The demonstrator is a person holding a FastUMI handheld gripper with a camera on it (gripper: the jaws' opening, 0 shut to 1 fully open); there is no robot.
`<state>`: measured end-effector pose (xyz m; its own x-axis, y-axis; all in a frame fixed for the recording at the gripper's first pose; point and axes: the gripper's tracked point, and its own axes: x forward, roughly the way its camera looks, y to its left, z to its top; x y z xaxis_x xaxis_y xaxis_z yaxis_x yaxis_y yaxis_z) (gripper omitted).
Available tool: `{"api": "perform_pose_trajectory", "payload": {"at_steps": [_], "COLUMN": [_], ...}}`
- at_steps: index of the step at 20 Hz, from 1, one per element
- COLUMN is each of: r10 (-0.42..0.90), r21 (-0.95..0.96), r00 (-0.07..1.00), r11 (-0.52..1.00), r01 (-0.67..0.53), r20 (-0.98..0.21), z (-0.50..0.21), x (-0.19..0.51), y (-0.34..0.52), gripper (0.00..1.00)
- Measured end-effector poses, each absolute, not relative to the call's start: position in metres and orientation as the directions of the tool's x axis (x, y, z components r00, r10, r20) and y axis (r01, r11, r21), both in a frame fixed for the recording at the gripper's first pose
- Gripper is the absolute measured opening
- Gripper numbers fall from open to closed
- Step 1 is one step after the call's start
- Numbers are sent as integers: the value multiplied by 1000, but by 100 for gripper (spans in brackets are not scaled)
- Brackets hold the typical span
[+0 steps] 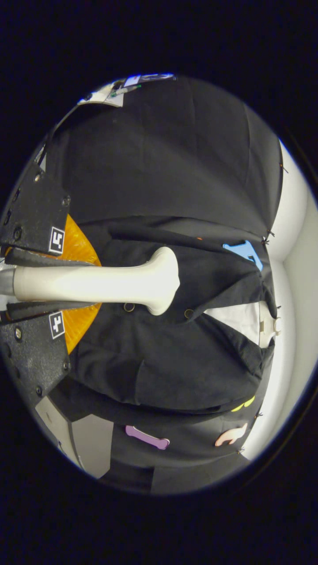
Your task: Iron the clothes twice with a garment steamer, once on the left side and once on the right side.
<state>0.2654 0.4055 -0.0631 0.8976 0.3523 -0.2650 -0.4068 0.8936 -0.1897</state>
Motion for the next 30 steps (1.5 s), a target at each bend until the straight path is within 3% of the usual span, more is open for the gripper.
{"api": "perform_pose_trajectory", "payload": {"at_steps": [22, 30], "r10": [196, 280], "r21": [-258, -203], "r00": [847, 851], "r11": [898, 893], "r01": [-358, -400], "r20": [-493, -445], "z": [-213, -154], "x": [189, 123], "y": [379, 345], "gripper": [34, 34]}}
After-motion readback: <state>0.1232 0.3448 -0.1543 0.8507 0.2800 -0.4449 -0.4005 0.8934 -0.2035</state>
